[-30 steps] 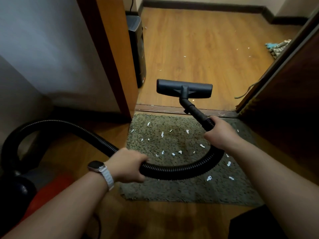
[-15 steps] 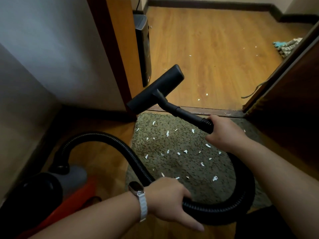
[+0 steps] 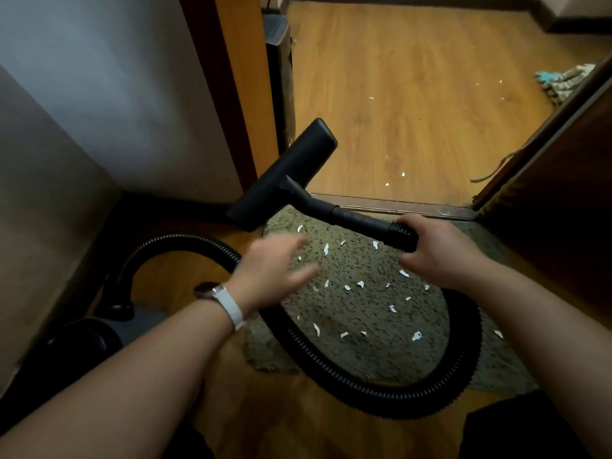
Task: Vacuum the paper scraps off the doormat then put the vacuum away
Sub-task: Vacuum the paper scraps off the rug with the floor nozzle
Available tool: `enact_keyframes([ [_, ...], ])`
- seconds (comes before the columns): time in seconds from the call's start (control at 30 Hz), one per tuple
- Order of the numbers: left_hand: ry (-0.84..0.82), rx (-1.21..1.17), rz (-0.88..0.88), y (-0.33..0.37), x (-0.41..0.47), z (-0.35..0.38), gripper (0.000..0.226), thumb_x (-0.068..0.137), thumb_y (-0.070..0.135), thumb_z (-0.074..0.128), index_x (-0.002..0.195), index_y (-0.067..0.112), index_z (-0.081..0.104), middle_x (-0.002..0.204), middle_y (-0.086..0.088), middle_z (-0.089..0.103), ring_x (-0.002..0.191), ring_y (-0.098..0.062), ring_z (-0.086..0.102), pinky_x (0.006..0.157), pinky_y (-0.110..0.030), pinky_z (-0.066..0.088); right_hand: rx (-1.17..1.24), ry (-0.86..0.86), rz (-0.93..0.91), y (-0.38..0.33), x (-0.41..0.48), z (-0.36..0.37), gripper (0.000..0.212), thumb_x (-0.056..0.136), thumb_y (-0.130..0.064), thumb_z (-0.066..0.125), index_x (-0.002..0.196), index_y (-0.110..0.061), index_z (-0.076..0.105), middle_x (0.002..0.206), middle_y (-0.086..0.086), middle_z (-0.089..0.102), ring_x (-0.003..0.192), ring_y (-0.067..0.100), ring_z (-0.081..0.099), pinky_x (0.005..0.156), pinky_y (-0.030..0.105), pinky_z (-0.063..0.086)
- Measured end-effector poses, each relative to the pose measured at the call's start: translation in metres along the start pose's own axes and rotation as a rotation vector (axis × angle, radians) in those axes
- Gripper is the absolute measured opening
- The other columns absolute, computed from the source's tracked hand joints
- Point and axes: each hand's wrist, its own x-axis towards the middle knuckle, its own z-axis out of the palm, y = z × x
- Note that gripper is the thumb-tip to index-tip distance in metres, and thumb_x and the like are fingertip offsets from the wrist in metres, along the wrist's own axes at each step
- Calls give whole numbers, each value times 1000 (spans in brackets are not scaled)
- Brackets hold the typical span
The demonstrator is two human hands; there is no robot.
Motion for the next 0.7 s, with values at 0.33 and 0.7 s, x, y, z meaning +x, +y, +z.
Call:
enact_keyframes([
  [0.33, 253, -369, -533, -77, 11, -14, 73, 79, 61, 69, 135, 20, 44, 122, -1, 59, 109, -24, 59, 85, -40, 53, -17, 45, -89, -5, -1, 0, 54, 77, -19, 70, 127, -33, 56, 101, 0, 64, 92, 25, 59, 76, 35, 51],
  [0.7, 320, -786, -708, -52, 27, 1, 53, 71, 55, 79, 100, 12, 66, 92, -4, 72, 80, -21, 70, 66, -37, 60, 38, -139, 36, -21, 0, 26, 30, 87, -48, 64, 103, -25, 52, 82, -2, 62, 69, 16, 63, 65, 36, 57],
])
